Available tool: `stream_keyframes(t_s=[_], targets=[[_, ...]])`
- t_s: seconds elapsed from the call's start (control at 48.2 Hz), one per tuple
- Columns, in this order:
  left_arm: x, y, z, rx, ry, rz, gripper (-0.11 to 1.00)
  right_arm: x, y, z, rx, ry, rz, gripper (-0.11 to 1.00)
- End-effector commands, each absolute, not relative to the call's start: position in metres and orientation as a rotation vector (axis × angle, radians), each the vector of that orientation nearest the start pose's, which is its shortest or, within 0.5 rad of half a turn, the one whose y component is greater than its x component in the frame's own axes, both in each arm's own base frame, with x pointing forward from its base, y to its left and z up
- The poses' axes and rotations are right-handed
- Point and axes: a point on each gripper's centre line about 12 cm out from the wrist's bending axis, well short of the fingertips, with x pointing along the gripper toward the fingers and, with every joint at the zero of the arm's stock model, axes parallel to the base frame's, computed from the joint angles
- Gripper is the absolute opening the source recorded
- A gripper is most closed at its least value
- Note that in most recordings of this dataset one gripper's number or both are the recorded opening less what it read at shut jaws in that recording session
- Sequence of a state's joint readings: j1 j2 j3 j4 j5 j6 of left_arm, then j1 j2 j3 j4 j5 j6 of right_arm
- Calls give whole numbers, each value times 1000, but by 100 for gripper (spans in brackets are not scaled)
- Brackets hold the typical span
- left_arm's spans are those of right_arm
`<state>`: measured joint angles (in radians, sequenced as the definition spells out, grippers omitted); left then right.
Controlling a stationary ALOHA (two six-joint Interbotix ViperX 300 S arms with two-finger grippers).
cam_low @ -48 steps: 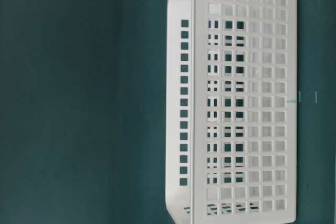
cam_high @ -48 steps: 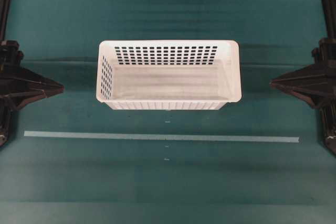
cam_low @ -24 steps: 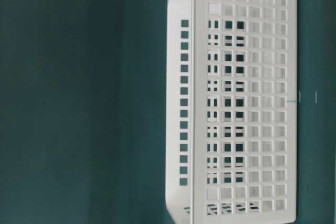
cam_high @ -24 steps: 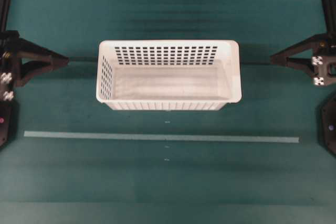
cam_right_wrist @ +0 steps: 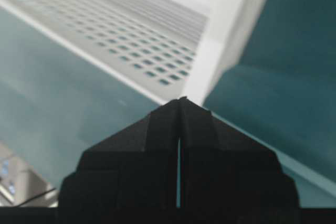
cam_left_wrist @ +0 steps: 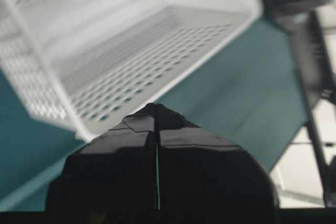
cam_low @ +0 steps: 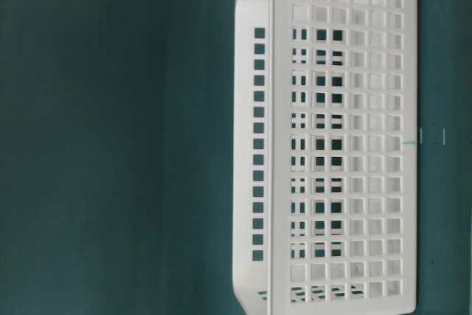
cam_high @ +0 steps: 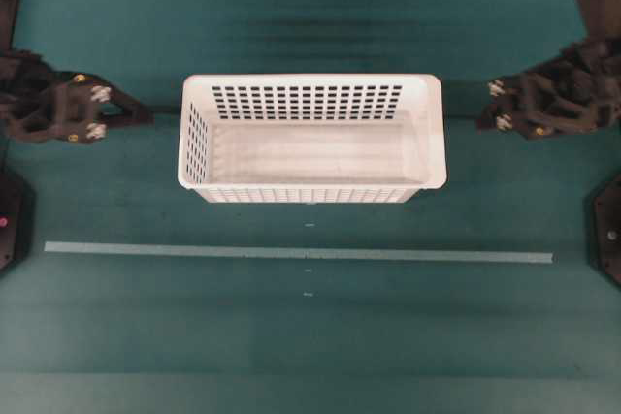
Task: Lift the white basket with both hands.
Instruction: 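Move both grippers over the basket rims and close on each end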
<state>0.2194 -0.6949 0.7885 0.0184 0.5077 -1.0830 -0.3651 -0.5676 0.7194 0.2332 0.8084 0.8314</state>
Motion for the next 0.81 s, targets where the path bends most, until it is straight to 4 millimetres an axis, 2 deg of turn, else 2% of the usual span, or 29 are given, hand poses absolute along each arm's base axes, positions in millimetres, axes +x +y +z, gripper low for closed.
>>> stream_keyframes(t_s=[0.0, 0.208, 0.436, 0.56, 0.789], targets=[[252, 59, 307, -1113, 464, 562, -6, 258, -77, 274, 1174, 822, -656, -1], [272, 66, 292, -1106, 689, 706, -6, 279, -92, 268, 1117, 976, -765, -1], [297, 72, 291, -1100, 753, 742, -6, 295, -102, 260, 1054, 1101, -885, -1], [299, 72, 288, -1099, 785, 763, -6, 298, -102, 254, 1055, 1143, -904, 0], [296, 77, 286, -1107, 776, 776, -6, 306, -106, 253, 1062, 1087, -884, 7]])
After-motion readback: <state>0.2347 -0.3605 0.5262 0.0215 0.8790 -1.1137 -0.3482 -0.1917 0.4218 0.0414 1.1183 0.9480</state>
